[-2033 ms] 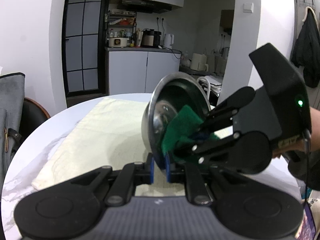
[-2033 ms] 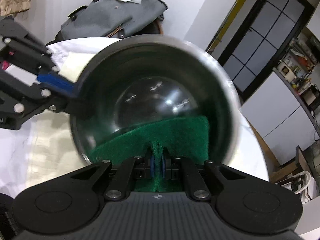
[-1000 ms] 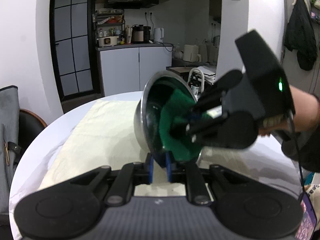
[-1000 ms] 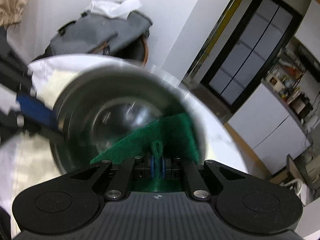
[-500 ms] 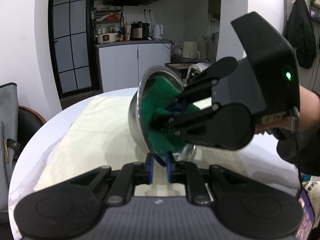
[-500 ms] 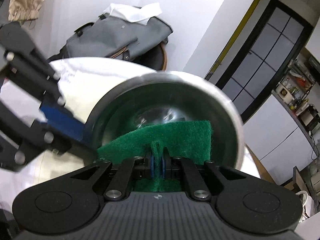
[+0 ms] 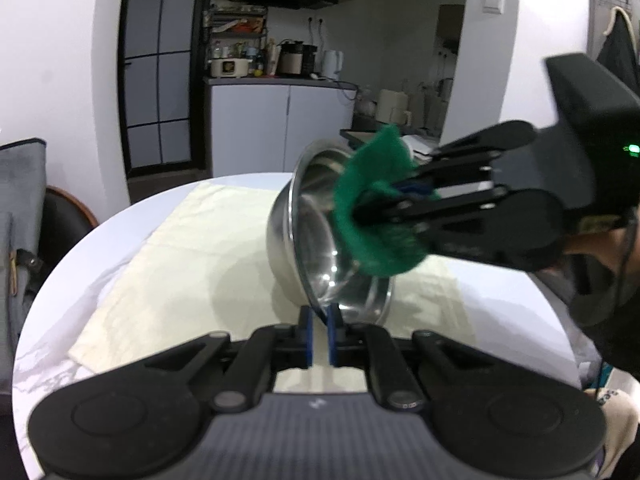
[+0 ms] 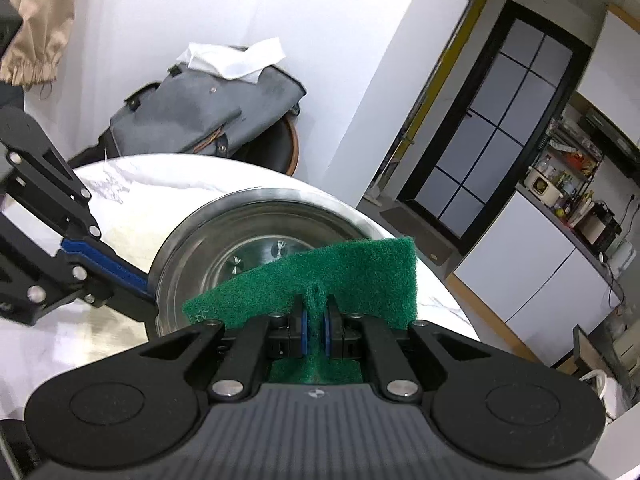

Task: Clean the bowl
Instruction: 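Lower the bowl onto the cloth with the left gripper while the right gripper lifts the pad away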

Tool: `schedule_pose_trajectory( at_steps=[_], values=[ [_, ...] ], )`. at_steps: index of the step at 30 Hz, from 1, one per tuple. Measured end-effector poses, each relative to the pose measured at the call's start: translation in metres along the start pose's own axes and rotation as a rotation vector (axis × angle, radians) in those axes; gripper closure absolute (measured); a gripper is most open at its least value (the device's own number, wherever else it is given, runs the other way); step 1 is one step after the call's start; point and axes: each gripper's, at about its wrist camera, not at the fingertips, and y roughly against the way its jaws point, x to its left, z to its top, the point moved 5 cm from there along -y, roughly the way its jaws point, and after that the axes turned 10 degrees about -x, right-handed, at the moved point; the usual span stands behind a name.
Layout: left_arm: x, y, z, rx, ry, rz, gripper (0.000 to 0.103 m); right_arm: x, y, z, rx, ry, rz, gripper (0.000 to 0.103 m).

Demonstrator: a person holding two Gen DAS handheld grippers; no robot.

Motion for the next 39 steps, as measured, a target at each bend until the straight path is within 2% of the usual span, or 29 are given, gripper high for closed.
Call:
schedule_pose_trajectory(
  at_steps=[2,5,7,12,16,19,21,22,23,25,31,35,39],
  values=[
    [0.003,-0.005,0.0,0.007,0.001,0.011,0.093,-0.001,0.004,-0.002,-0.007,-0.012,0.0,0.095],
    [0.013,0.036,-0.013,0.013,-0.002,0.026,0.088,-0.003,0.011,-0.01,-0.01,-0.035,-0.007,0.095],
    [0.014,0.032,-0.011,0.014,-0.003,0.031,0.085,-0.004,0.014,-0.014,-0.011,-0.051,-0.01,0.095],
    [0.022,0.029,-0.015,0.031,-0.035,0.039,0.086,-0.01,0.023,-0.027,-0.016,-0.115,-0.006,0.095],
    [0.028,0.075,-0.017,0.037,-0.089,0.057,0.085,-0.012,0.03,-0.038,-0.023,-0.158,-0.014,0.095],
    [0.019,0.098,-0.02,0.032,-0.143,0.066,0.075,-0.013,0.032,-0.047,-0.028,-0.194,-0.014,0.095],
    [0.014,0.099,-0.016,0.027,-0.186,0.072,0.061,-0.014,0.033,-0.052,-0.029,-0.218,-0.013,0.095],
    [0.012,0.106,-0.017,0.025,-0.203,0.074,0.057,-0.015,0.033,-0.055,-0.029,-0.23,-0.012,0.095],
    [0.008,0.101,-0.013,0.023,-0.231,0.075,0.052,-0.015,0.033,-0.058,-0.028,-0.24,-0.012,0.095],
    [0.002,0.099,-0.011,0.02,-0.274,0.072,0.048,-0.014,0.034,-0.061,-0.032,-0.254,-0.011,0.095],
    [-0.014,0.064,-0.007,0.095,-0.385,0.005,0.054,-0.013,0.045,-0.067,-0.052,-0.303,-0.008,0.095],
    [-0.026,0.038,-0.001,0.135,-0.507,-0.015,0.054,-0.014,0.056,-0.073,-0.073,-0.356,-0.019,0.095],
    [-0.03,0.018,-0.002,0.181,-0.556,-0.044,0.056,-0.015,0.063,-0.079,-0.086,-0.394,-0.027,0.095]
  ],
)
